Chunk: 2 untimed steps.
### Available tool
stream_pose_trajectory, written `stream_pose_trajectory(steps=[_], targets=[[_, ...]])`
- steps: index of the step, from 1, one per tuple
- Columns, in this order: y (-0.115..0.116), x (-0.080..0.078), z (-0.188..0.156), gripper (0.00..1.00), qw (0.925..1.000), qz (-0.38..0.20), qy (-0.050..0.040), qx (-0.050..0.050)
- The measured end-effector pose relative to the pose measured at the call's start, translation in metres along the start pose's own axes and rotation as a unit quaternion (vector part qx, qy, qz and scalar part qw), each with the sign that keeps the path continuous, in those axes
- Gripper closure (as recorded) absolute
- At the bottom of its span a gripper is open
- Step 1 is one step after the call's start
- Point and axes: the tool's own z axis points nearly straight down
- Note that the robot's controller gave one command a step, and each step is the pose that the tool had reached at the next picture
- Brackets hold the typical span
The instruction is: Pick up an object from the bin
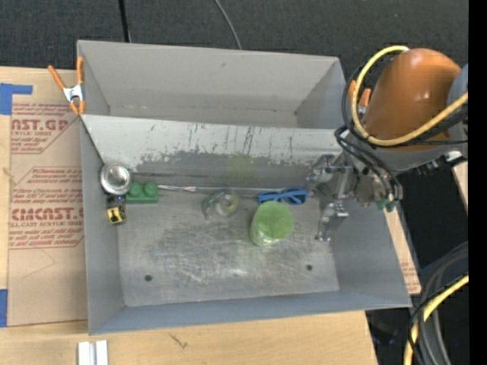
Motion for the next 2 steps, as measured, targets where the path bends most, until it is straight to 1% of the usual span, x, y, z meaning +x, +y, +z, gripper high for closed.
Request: stream_pose_trajectory(steps=[1, 2], targets=[[0.045, -0.046, 0.046, 0.00, 0.9995, -0.032, -0.0002, -0.001], [0.035, -0.041, 0.154, 0.00, 0.9970, 0.077, -0.0037, -0.001]])
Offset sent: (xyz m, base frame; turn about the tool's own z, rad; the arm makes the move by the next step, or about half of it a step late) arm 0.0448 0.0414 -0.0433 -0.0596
